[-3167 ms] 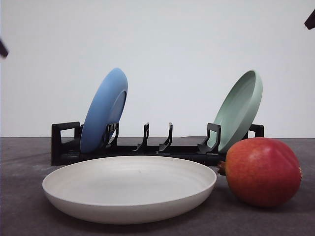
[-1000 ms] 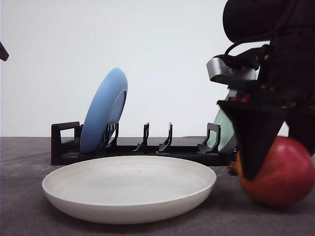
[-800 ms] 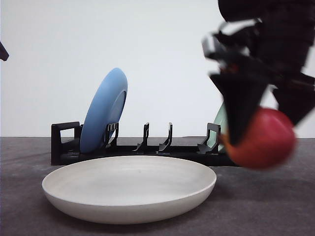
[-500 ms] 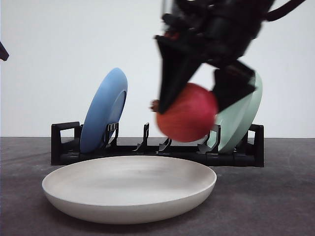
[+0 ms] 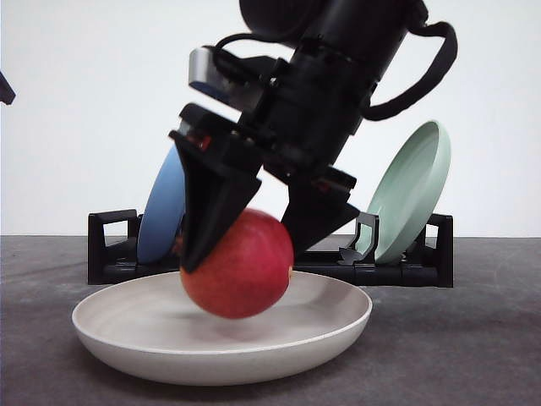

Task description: Place pomegranate in white plate

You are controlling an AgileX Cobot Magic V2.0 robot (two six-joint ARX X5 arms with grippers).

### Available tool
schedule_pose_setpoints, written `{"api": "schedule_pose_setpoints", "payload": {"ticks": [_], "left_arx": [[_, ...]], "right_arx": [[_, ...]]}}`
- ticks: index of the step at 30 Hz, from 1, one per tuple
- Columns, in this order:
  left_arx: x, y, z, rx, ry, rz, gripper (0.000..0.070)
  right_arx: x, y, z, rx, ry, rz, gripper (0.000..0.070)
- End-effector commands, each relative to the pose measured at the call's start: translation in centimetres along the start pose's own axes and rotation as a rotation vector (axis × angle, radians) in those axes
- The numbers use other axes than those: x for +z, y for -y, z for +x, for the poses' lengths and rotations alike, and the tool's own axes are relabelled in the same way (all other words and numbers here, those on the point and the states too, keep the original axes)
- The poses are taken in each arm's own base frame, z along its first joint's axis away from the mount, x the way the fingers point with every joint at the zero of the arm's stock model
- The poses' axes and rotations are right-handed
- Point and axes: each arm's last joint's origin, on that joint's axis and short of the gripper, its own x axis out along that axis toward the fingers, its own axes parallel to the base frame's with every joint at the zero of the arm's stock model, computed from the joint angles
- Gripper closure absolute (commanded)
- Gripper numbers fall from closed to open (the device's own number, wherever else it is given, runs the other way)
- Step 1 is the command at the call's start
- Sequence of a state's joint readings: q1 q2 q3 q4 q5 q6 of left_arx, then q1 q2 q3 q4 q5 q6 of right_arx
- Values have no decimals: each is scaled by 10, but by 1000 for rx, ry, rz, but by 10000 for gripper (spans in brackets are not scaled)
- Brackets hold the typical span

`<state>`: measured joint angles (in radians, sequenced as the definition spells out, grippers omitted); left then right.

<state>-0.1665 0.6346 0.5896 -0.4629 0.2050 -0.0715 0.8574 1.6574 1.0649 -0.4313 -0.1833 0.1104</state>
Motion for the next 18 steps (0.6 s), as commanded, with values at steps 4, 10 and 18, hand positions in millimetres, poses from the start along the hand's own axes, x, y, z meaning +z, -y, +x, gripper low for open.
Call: {"api": "schedule_pose_setpoints", "payload": {"ticks": [4, 10, 18], "left_arx": [[3, 0, 0, -3, 17, 3, 310], [3, 0, 0, -3, 17, 3, 310], [3, 0, 0, -3, 17, 3, 310]], "right_arx": [[4, -3, 5, 3, 3, -17, 202], [1, -2, 10, -1, -21, -12, 200], [2, -4, 8, 6, -12, -5, 49]]}}
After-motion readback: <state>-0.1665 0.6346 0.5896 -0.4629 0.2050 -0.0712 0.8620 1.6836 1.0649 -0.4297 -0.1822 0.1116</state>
